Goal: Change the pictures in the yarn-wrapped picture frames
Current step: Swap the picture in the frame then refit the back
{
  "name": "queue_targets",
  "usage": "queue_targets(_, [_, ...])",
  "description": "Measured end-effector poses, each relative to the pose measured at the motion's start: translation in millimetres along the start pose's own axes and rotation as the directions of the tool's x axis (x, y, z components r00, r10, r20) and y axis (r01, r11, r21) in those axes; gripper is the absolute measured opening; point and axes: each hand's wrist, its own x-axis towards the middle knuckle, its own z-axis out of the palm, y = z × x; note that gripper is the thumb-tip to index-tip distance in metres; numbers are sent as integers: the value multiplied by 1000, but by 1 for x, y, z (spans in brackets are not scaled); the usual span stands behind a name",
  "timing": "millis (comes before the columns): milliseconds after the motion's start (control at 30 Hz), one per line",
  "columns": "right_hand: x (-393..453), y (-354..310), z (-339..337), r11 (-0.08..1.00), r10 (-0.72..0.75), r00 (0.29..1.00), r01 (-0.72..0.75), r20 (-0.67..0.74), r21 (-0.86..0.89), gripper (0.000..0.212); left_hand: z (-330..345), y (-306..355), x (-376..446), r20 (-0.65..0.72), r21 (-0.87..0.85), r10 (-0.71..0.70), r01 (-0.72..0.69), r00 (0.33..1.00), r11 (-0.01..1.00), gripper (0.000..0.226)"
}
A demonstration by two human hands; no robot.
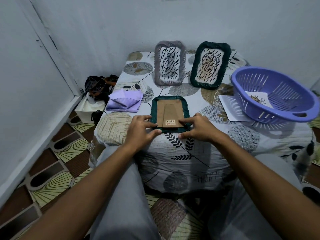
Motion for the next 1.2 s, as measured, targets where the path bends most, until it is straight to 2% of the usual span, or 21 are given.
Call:
queue_targets(167, [1,0,1,1000,3,1000,-3,3,-14,80,-7,3,0,38,167,170,-174,985,970,41])
queue_targets(367, [-1,-1,0,1000,14,1000,-14,3,-20,81,-14,5,6,104,319,353,-367,930,874,47])
queue_targets(467, [-4,-3,0,999,18,1000,-18,4,-27,81,-18,6,8,155,365,408,-436,900,823,46])
queue_targets(567, [-3,-4,-1,999,21,1000,-20,11,-31,80,-24,6,14,227,367,415,-472,881,801,54])
queue_targets(633, [-1,-3,-4,1000,26,998,-26,48,-14,77,-29,6,20,249,304,330,-397,911,866,62])
queue_targets(700, [1,-3,-12,998,18,995,-25,103,64,70,-33,10,23,236,164,166,-207,958,964,66])
queue_targets(767, [3,-6,-22,973,37,991,-66,131,223,59,-35,16,28,184,-10,-15,18,983,1000,57])
queue_targets(833, [11,-6,-27,880,124,990,-142,69,454,45,-33,25,35,170,-129,-171,194,970,973,53])
queue_targets(900, [21,-4,-27,774,238,971,-188,-3,604,35,-30,33,44,195,-199,-264,302,945,932,53])
queue_targets(1033, [36,-6,-26,655,327,945,-249,30,713,5,-20,40,59,266,-276,-366,434,892,857,56])
queue_targets(1100, [41,-5,-26,620,338,939,-274,66,735,15,-16,41,63,274,-316,-405,479,872,819,54])
queue_targets(1200, [42,-5,-30,541,330,938,-276,101,795,10,-16,43,68,298,-423,-441,531,847,735,45])
